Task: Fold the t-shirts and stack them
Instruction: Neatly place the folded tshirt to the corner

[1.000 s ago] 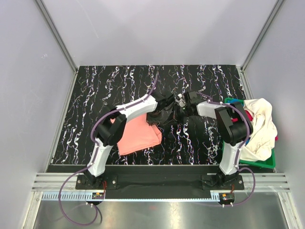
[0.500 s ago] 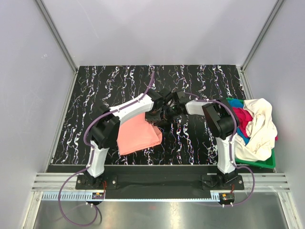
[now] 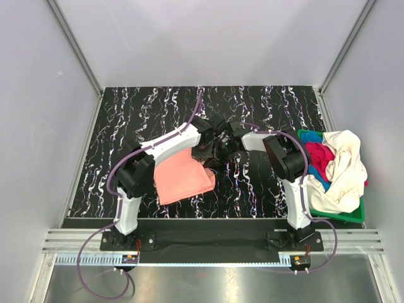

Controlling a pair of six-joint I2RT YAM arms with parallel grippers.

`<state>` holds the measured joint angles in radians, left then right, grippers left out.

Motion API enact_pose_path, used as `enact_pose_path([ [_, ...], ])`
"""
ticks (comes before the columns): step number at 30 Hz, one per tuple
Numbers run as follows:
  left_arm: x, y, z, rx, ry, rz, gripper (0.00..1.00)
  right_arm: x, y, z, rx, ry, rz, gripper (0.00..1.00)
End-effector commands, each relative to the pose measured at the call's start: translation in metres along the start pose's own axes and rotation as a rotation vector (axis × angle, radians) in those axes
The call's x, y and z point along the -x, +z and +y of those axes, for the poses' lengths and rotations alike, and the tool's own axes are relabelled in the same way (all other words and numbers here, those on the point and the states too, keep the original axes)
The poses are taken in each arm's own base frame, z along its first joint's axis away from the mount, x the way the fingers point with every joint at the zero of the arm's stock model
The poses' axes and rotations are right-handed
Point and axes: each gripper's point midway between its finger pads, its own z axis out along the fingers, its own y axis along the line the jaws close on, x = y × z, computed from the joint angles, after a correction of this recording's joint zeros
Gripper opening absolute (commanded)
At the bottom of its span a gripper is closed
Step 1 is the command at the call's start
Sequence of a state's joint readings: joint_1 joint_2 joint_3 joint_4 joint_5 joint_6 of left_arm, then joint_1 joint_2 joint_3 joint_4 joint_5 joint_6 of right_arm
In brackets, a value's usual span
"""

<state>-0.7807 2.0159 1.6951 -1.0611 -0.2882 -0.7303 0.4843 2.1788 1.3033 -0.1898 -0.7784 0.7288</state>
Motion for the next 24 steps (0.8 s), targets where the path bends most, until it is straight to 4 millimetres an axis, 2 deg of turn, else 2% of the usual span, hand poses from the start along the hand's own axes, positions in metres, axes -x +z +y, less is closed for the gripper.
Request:
enact_pose_path([
  [1, 0.022, -0.030, -0.014, -0.109, -0.028, -0.074, 0.00, 0.002, 0.007, -0.028, -0.129, -0.002, -0.038, 0.00],
  [5, 0.025, -0.028, -0.022, -0.121, -0.027, -0.064, 0.00, 0.001, 0.006, -0.029, -0.143, -0.002, -0.037, 0.00],
  [16, 0.019, -0.012, -0.035, -0.141, -0.006, -0.011, 0.00, -0.002, 0.005, -0.030, -0.146, -0.005, -0.026, 0.00],
  [20, 0.021, -0.018, -0.027, -0.131, -0.024, -0.042, 0.00, 0.001, -0.002, -0.029, -0.173, -0.042, -0.043, 0.00],
  [24, 0.026, -0.020, -0.036, -0.182, -0.020, -0.059, 0.00, 0.003, -0.001, -0.029, -0.178, -0.037, -0.037, 0.00],
])
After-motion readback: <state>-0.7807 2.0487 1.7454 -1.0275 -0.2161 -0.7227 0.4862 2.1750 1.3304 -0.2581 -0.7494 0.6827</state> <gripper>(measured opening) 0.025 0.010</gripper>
